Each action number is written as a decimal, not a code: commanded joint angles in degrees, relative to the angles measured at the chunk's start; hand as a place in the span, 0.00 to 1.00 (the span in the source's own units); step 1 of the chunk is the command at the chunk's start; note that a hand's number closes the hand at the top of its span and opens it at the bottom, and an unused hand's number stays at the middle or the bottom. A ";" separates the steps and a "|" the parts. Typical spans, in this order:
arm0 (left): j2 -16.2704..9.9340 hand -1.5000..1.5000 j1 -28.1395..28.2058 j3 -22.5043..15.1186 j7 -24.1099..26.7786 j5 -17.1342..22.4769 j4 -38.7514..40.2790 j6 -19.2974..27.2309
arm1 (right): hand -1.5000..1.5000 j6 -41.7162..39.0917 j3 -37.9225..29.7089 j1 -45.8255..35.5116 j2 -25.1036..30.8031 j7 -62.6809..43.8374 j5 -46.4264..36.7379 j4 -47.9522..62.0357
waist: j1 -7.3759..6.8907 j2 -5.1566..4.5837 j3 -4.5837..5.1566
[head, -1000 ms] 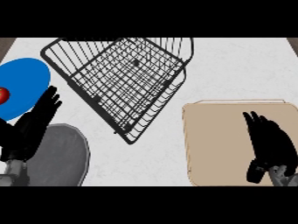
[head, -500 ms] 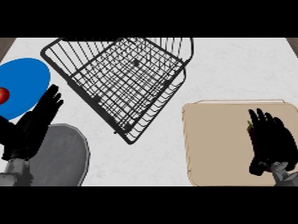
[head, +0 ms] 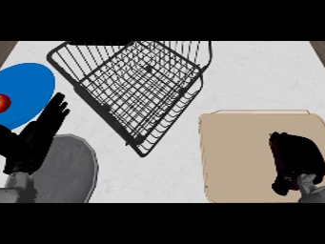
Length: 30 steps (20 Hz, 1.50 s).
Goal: Pick the eggplant from the tray and place it in the tiered basket
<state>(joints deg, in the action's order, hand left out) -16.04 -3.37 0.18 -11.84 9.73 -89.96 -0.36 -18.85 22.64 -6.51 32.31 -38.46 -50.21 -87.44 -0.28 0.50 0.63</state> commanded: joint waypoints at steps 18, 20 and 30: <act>-0.26 0.50 0.70 3.50 1.44 0.22 1.58 -2.19 | 1.00 25.77 4.04 18.45 -9.25 -12.24 -20.96 -25.92 | 2.33 -0.02 -0.61; 0.26 0.50 2.35 3.08 1.46 -0.38 0.33 -1.46 | 1.00 28.95 4.94 19.03 -11.18 -13.03 -22.21 -32.05 | 2.27 0.20 -0.61; 1.27 0.50 1.47 1.48 -2.27 -1.27 -3.81 -0.70 | 1.00 20.82 19.88 11.50 -22.11 -19.62 -35.03 -52.53 | 0.36 -0.15 -0.55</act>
<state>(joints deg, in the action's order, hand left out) -15.37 -2.36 2.68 -12.28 9.25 -90.85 -1.86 6.70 35.07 7.27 15.01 -53.83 -78.77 -134.30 0.72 0.41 0.08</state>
